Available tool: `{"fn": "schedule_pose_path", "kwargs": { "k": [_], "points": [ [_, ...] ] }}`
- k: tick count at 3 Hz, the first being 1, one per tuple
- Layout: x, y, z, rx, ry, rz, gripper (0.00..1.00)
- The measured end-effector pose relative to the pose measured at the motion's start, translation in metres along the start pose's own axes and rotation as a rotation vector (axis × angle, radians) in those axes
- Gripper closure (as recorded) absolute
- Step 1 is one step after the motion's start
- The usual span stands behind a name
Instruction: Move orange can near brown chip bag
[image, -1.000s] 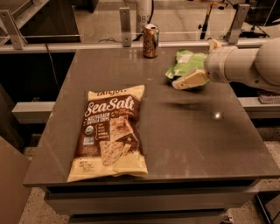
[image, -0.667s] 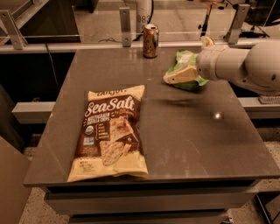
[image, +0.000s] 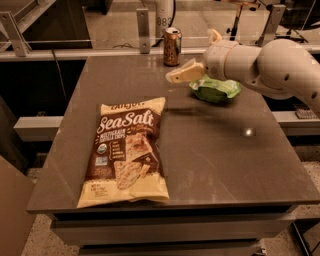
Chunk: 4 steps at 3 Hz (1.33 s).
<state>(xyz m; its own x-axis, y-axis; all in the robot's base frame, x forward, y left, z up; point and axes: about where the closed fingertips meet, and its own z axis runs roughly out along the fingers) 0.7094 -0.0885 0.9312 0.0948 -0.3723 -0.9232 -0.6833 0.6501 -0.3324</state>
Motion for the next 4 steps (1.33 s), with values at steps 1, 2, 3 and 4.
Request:
{"fn": "schedule_pose_path", "kwargs": {
  "k": [1,2,3,4],
  "points": [
    [-0.004,0.0,0.021,0.021,0.015,0.009,0.0],
    [0.005,-0.01,0.039,0.077,0.062,0.041,0.0],
    [0.019,-0.024,0.057,0.109,0.097,0.087,0.0],
    [0.031,-0.037,0.075,0.117,0.099,0.135,0.0]
  ]
}}
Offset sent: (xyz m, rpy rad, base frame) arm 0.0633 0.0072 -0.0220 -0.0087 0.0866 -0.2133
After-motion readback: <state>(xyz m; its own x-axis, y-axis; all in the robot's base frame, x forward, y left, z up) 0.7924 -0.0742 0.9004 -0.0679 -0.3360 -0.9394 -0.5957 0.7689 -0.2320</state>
